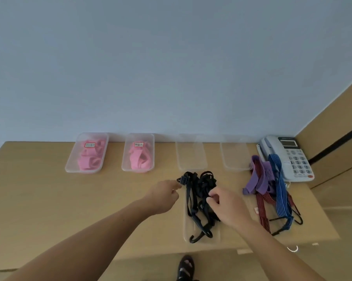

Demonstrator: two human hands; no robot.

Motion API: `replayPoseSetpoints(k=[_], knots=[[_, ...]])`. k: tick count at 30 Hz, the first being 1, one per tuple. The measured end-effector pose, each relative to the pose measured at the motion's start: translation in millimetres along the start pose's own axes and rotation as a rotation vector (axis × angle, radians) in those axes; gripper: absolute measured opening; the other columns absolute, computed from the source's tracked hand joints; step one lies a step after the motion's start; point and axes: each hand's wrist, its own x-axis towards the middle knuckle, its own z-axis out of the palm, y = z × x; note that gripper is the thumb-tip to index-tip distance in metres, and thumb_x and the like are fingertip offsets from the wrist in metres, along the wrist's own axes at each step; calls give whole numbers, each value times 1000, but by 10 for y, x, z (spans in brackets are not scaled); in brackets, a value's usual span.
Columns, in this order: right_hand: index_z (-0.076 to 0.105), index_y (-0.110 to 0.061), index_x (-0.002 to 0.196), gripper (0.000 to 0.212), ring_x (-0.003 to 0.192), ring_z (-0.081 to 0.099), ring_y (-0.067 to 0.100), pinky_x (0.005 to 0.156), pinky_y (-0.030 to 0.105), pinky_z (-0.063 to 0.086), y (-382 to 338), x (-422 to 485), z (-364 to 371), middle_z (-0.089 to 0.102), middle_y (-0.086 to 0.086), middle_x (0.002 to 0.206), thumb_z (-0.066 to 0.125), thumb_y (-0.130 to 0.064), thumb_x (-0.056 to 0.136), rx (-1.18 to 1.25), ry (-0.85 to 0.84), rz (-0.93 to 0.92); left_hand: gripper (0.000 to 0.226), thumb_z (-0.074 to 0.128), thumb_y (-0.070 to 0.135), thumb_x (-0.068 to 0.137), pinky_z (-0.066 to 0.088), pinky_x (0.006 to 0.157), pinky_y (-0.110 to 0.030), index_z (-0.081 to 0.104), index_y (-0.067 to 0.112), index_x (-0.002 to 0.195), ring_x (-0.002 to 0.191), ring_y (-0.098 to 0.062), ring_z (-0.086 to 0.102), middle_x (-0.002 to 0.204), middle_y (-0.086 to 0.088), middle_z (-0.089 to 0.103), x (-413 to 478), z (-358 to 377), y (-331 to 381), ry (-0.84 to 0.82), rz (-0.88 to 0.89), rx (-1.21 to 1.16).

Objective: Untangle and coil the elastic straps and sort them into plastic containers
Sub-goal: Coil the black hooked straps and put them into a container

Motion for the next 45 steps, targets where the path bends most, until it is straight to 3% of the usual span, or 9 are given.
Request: replayPoseSetpoints(k=[5, 10, 16, 19, 23, 28, 33, 38, 45], knots=[[58, -25, 93, 44, 76, 55, 13, 64, 32, 45, -87, -217, 241, 61, -10, 85, 56, -64, 73, -199, -271, -84, 42, 43, 12, 95, 43, 104, -30, 56, 15, 135, 122, -19, 57, 135, -4, 60, -66, -26, 166, -26, -24, 9], [35, -23, 60, 33, 53, 40, 16, 45, 27, 26, -53, -198, 240, 39, -6, 59, 57, -35, 81, -279, -329, -97, 39, 45, 17, 97, 43, 105, -31, 57, 14, 134, 121, -19, 57, 134, -2, 61, -110, 27, 384, -16, -47, 33], [38, -20, 54, 36, 47, 38, 15, 45, 29, 24, 5, -34, -195, 40, -5, 48, 56, -45, 73, -69, -251, -87, 43, 47, 15, 95, 42, 107, -32, 55, 16, 138, 124, -18, 54, 137, -2, 58, -153, 98, 595, 26, -85, -16], [64, -10, 71, 32, 60, 53, 22, 53, 33, 36, 0, 75, -434, 61, 2, 64, 58, -41, 78, -20, -256, -126, 46, 51, 15, 94, 43, 103, -28, 51, 17, 140, 122, -18, 55, 140, -1, 56, -173, 19, 656, 73, -84, -7], [72, -27, 81, 21, 77, 65, 12, 68, 29, 48, -54, 161, -757, 72, -6, 79, 57, -40, 90, 182, -135, -186, 54, 62, 24, 89, 35, 94, -17, 48, 23, 141, 122, -8, 48, 141, 6, 50, -170, -100, 814, 126, 29, -10], [71, -16, 77, 28, 52, 51, 4, 61, 28, 43, -252, 250, -1265, 67, 1, 67, 60, -37, 92, 441, 16, -297, 27, 62, 23, 90, 53, 89, -30, 63, 27, 116, 100, -10, 64, 110, 10, 67, -118, -389, 1173, 237, 137, -172], [72, -12, 84, 29, 50, 49, 12, 50, 21, 38, -415, 226, -1694, 58, -9, 57, 58, -34, 95, 878, 67, -249, 26, 60, 25, 94, 47, 76, -9, 60, 30, 120, 89, 1, 63, 107, 15, 67, -132, -777, 1553, 415, 215, -255], [75, -13, 88, 33, 50, 47, 12, 46, 23, 35, -513, 190, -1877, 57, -2, 61, 54, -36, 98, 1182, 37, -194, 36, 60, 13, 94, 58, 82, -28, 54, 21, 129, 90, -14, 71, 110, 4, 70, -158, -1029, 1898, 503, 270, -612], [74, -9, 80, 26, 50, 40, 13, 45, 22, 32, -588, 167, -2003, 53, -1, 60, 61, -28, 92, 1193, -59, -284, 25, 53, 21, 96, 57, 84, -37, 72, 6, 101, 92, -25, 72, 94, -9, 77, -151, -1047, 2096, 531, 160, -888]])
